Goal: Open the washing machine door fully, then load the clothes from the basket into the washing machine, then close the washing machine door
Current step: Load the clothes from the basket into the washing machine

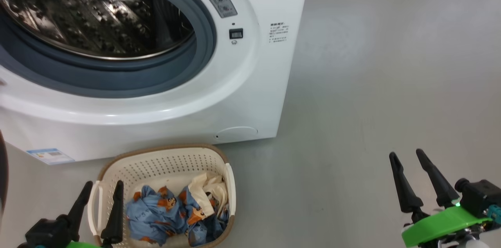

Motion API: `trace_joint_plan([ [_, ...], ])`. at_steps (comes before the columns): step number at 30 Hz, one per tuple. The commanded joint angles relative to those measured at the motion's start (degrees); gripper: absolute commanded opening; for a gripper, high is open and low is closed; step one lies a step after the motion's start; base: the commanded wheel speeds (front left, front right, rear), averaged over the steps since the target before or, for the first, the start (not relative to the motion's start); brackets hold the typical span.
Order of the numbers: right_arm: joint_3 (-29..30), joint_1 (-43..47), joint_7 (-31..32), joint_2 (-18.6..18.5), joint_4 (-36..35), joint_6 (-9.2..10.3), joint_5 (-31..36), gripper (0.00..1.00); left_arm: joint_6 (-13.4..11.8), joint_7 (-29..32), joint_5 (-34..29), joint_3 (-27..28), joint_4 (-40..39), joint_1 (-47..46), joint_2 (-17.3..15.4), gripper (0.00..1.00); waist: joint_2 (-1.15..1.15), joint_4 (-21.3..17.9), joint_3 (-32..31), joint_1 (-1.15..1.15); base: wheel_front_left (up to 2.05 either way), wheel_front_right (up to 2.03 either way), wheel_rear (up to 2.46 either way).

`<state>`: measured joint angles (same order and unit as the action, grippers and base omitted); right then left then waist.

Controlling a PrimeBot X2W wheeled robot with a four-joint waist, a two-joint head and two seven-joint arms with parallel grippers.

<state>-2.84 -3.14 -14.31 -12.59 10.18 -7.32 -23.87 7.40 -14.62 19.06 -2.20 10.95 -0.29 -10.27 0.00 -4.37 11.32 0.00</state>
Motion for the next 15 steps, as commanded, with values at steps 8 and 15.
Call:
trace_joint_plan([
  [8,-1.6,-4.8,-0.7,1.1,-2.0,-0.17,0.8,1.00,0.1,-0.4,1.7,0.2,5.4,-5.9,-3.3,1.00,0.00,-1.5,5.5,0.00,0.00,0.00,0.00],
  [15,-2.0,-7.6,-0.7,2.3,-2.5,-0.17,1.2,1.00,0.1,-0.4,2.7,-1.6,12.4,-9.7,-5.1,1.00,0.00,-2.5,8.8,0.00,0.00,0.00,0.00],
])
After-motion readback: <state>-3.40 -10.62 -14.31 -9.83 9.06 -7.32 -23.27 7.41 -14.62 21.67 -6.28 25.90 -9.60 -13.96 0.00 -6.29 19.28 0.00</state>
